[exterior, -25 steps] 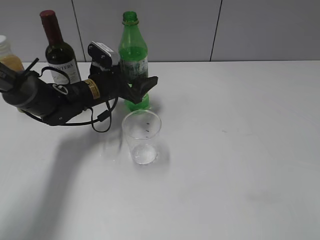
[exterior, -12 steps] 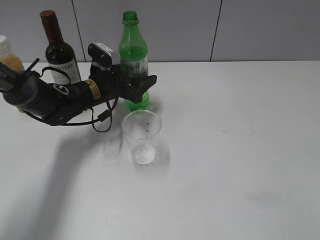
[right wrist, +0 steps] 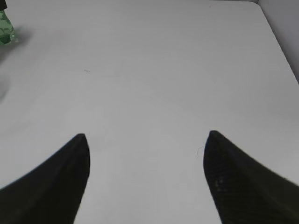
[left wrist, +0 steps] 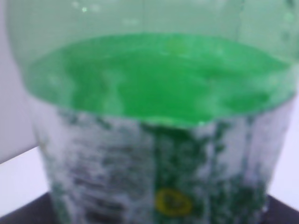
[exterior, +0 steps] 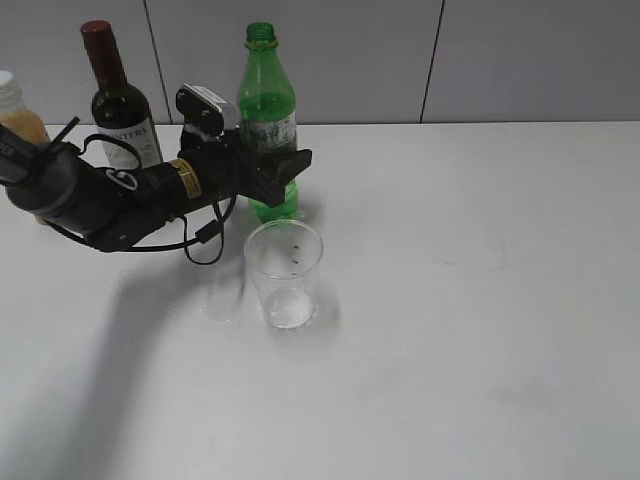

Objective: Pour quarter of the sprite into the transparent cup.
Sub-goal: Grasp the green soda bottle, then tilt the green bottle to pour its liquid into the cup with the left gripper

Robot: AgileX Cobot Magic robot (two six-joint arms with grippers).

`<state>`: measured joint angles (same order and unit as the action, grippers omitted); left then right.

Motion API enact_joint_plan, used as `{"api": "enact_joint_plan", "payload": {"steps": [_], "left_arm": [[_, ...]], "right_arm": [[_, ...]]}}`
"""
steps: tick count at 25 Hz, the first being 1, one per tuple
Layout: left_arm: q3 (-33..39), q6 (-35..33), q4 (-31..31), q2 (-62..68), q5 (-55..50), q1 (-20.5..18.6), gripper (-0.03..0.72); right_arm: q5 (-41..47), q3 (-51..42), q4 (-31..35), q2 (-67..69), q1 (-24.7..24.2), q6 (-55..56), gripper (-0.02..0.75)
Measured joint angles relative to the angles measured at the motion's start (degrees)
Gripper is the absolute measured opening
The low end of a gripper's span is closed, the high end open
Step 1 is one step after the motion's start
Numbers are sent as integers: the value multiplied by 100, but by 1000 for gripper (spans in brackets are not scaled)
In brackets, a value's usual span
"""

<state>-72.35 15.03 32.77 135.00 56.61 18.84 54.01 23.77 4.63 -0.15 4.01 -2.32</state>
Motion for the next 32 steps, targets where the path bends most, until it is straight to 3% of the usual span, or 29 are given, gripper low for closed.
{"api": "enact_joint_plan", "payload": {"steps": [8, 20, 32], "left_arm": [[540, 0, -57, -431, -220, 0, 458], [2291, -1239, -1610, -1747, -263, 0, 458], [3991, -1969, -2937, -2497, 725, 0, 458]], "right_arm": [[0, 0, 10, 0, 0, 0, 585], [0, 0, 17, 0, 0, 0, 585], [0, 0, 28, 0, 0, 6, 585]]}}
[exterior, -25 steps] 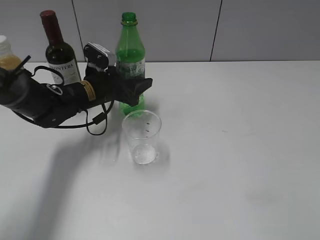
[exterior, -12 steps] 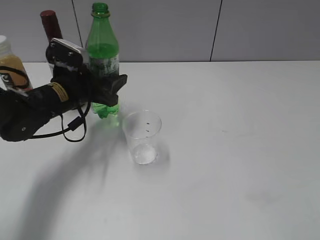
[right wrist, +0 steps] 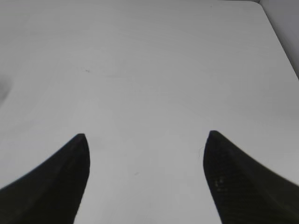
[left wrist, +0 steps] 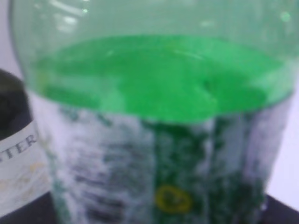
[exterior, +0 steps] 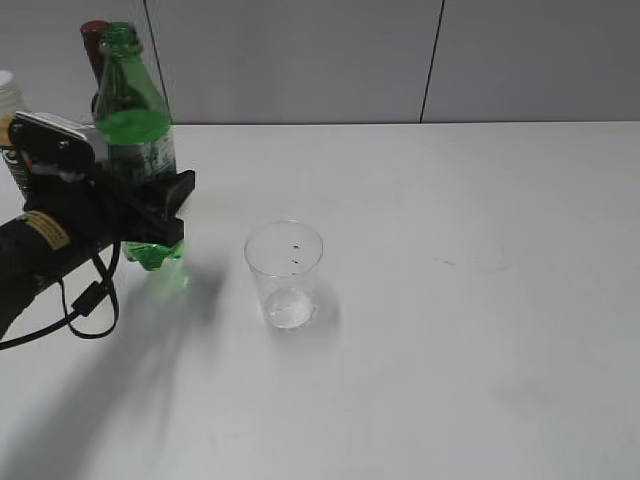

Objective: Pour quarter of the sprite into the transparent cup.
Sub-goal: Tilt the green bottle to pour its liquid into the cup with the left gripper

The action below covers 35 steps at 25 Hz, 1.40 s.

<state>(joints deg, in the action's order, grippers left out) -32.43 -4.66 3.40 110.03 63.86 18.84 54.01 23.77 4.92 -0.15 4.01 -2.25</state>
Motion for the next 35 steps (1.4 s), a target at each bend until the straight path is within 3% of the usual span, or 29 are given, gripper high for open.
{"api": "enact_joint_plan", "payload": {"steps": [6, 11, 18, 35], "left_arm": [[566, -668, -886, -404, 70, 120, 458], [712, -1314, -1356, -571, 121, 485, 458], [731, -2536, -2698, -576, 116, 1026, 458], [731, -4435, -3192, -576, -41, 1087, 458]], "right_arm": [[0, 0, 0, 0, 0, 0, 585], [0, 0, 5, 0, 0, 0, 585], [0, 0, 139, 0, 0, 0, 585], [0, 0, 155, 0, 0, 0, 585]]}}
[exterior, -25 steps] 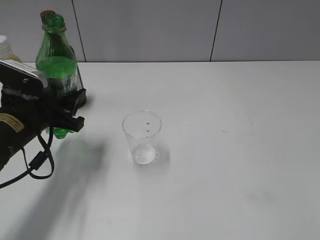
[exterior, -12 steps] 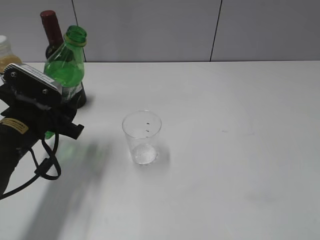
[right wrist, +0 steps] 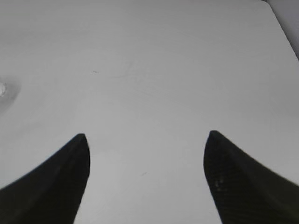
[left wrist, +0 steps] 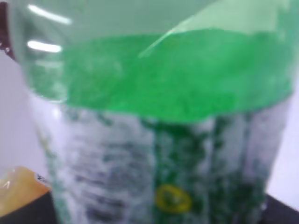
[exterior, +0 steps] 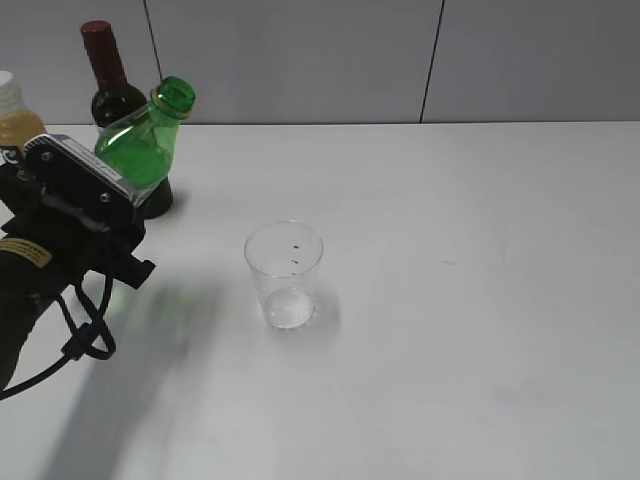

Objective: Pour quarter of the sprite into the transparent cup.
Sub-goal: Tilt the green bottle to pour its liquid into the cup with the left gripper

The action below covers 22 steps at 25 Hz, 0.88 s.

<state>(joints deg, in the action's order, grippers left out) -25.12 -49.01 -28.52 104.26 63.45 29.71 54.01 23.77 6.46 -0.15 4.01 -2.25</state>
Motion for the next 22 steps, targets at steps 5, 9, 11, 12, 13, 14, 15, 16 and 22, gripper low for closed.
{"api": "enact_joint_plan", "payload": {"steps": [5, 9, 11, 12, 13, 14, 15, 16, 22], "left_arm": [[0, -369, -337, -39, -7, 0, 458], [0, -658, -430, -51, -14, 5, 458], [0, -756, -577, -102, -14, 72, 458], [4, -843, -663, -146, -14, 121, 458], [4, -933, -747, -185, 3, 181, 458], [4, -1044, -822, -208, 26, 236, 458], [4, -1132, -892, -220, 31, 269, 457], [4, -1228, -940, -220, 31, 281, 457], [4, -1925, -1036, -220, 60, 281, 457]], "right_arm": [[0, 0, 6, 0, 0, 0, 585], [0, 0, 6, 0, 0, 6, 585], [0, 0, 6, 0, 0, 6, 585], [0, 0, 6, 0, 0, 6, 585], [0, 0, 6, 0, 0, 6, 585], [0, 0, 6, 0, 0, 6, 585], [0, 0, 6, 0, 0, 6, 585], [0, 0, 6, 0, 0, 6, 585], [0, 0, 16, 0, 0, 6, 585]]}}
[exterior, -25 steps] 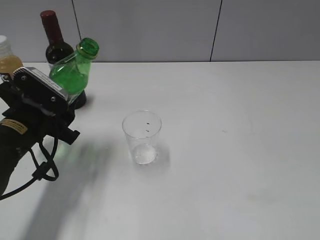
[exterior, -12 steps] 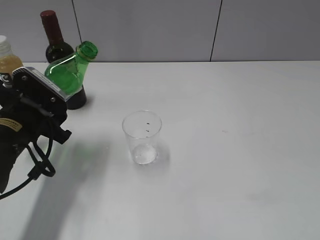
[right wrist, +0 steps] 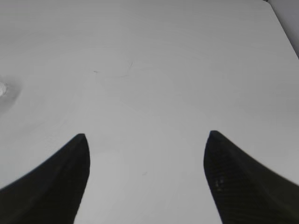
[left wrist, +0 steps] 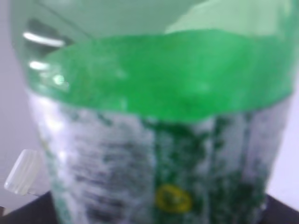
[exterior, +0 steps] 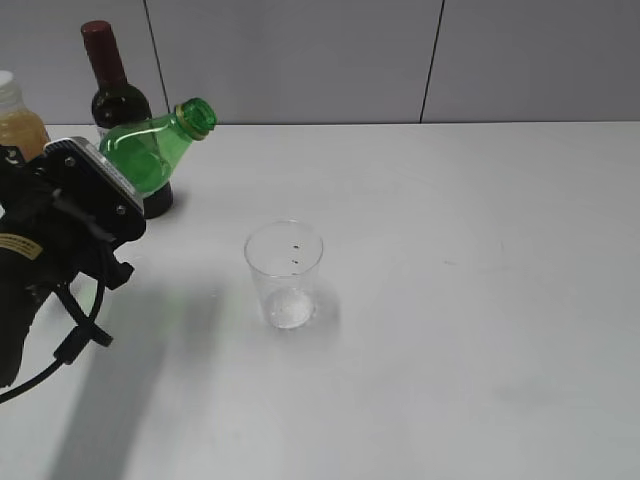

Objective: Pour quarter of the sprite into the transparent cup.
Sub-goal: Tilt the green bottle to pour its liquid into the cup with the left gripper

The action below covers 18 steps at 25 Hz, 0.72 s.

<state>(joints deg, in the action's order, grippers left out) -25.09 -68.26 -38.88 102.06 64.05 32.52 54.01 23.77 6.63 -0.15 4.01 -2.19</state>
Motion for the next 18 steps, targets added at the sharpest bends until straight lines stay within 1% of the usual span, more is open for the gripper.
{"api": "enact_joint_plan", "payload": {"steps": [4, 8, 15, 18], "left_arm": [[0, -532, -11, 0, 12, 7, 457], [0, -952, -38, 0, 47, 112, 457], [0, -1576, -243, 0, 75, 170, 456], [0, -1728, -301, 0, 119, 170, 456]], "right_arm": [[0, 0, 0, 0, 0, 0, 585], [0, 0, 5, 0, 0, 0, 585], [0, 0, 5, 0, 0, 0, 585], [0, 0, 5, 0, 0, 0, 585]]}}
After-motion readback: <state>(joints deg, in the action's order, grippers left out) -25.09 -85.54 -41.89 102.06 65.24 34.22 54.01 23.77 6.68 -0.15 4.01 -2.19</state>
